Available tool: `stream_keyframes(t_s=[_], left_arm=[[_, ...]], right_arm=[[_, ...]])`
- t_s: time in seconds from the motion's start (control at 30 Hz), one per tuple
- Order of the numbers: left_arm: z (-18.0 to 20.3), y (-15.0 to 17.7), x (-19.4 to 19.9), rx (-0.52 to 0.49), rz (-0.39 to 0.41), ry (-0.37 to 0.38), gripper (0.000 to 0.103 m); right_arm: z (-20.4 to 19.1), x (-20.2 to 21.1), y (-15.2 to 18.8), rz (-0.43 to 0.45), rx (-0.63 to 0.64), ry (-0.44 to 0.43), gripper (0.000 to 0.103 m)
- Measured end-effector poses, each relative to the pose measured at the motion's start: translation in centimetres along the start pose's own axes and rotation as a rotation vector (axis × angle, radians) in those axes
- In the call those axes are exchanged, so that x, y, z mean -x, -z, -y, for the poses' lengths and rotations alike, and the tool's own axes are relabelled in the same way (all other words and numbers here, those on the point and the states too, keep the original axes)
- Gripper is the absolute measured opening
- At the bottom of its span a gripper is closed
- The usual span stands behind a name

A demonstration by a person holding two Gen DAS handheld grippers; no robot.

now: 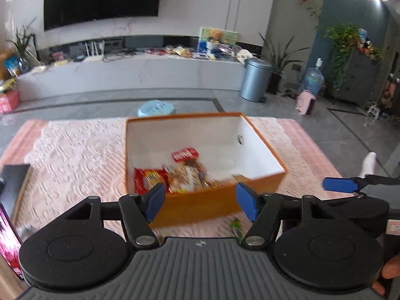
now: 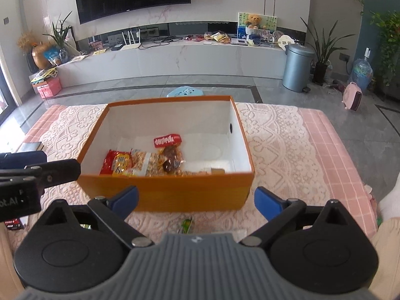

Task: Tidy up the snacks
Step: 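Withdraw both tools from the box toward the remaining snacks, then grasp the black snack bag with the left tool while the right tool grasps the white-ball pack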

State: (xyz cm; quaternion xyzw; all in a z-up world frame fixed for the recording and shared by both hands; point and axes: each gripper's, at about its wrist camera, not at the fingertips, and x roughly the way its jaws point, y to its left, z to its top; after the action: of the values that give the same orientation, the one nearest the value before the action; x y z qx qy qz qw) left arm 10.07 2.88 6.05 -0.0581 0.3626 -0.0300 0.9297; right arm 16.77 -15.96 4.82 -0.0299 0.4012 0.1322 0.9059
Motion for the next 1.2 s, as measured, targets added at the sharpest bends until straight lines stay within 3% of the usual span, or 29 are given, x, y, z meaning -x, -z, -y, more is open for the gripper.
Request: stream_keyframes(t_s=[0.3,0.67,0.83,1.0,1.2], left_arm=[[-1.3,3.8,0.0,0.066,-0.077,0.023,0.081],[-1.1,8.4,-0.2,0.019,-0.115,0.050,0.081],[-1.9,9.9,-0.7,0.032,-0.111,0.096,0.081],[-3.3,10.5,-2.0,0.080,-0.138,0.067,0.081],[-2.8,11.0,-3.4,0.065,-0.187,0.062,0.081]], right_arm=[[0.0,1.7,5.1,0.007,0.018,0.036,0.099],[0.1,1.4,11.0,-0.001,0.070,0.031,0.099],[0.8,0.7,12.8,0.030,0.060,0.022,0.099],[0.9,-0.2,14.1,0.080,0.078,0.007,0.095],[0.1,-1.6,14.8,0.059,0.148,-0.003,0.094]])
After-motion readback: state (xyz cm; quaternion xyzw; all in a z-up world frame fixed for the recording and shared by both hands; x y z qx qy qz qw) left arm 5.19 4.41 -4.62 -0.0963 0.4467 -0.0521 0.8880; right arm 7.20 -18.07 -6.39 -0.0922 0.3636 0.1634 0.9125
